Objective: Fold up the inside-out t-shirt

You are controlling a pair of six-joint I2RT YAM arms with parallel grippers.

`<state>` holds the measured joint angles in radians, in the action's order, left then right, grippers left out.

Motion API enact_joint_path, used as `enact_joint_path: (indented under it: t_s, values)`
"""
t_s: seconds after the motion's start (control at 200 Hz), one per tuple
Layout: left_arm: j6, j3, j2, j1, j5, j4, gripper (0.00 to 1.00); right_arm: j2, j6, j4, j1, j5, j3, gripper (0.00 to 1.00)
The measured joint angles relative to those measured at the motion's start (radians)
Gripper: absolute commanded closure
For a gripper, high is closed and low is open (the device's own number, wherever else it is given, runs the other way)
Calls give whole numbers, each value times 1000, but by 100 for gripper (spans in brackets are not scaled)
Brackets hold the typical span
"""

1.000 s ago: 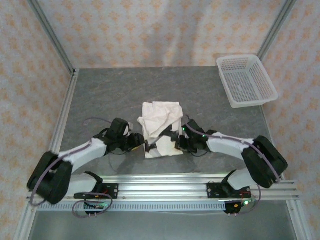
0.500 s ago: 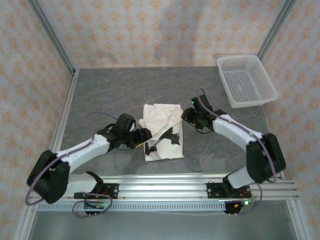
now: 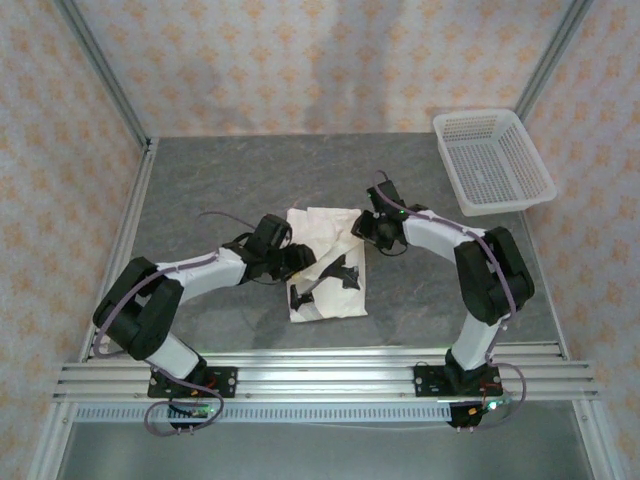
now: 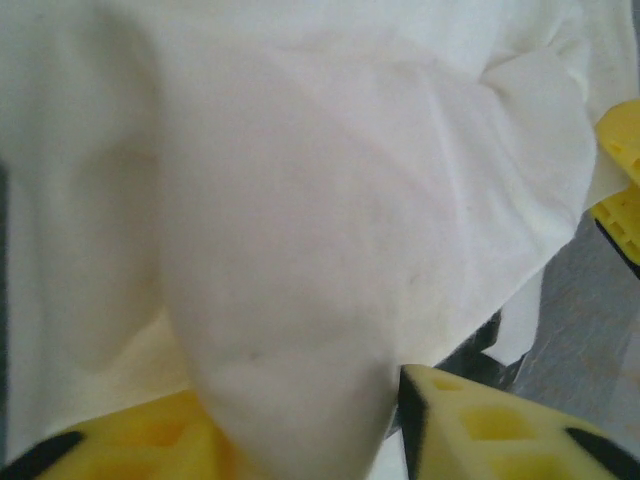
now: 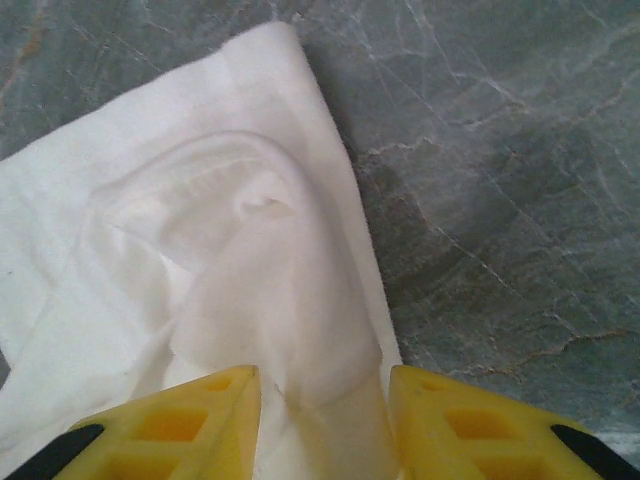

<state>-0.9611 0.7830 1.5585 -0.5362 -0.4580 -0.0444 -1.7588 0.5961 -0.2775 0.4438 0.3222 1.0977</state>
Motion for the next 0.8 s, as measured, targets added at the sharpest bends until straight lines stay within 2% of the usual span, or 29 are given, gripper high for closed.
enact_joint_path:
  t_s: [0.065,0.145,0.3,0.38,0.595,0.801]
  values:
    - [-8,9,12,0,1,14,84,0,-7,3,-3,0,1,64]
    - [-8,17,18,0,3,19,94,0,-18,2,-13,0,1,68]
    - [-16,47,18,0,6,20,95,-6,-52,1,-29,-3,11,85]
    - [-19,74,26,6,6,21,93,-19,-57,1,-30,2,35,91]
    - [-39,161,109,102,2,51,82,-87,-50,-48,-31,5,191,91]
    - [-63,264,254,211,-16,124,67,-224,-48,-115,-37,-17,380,69]
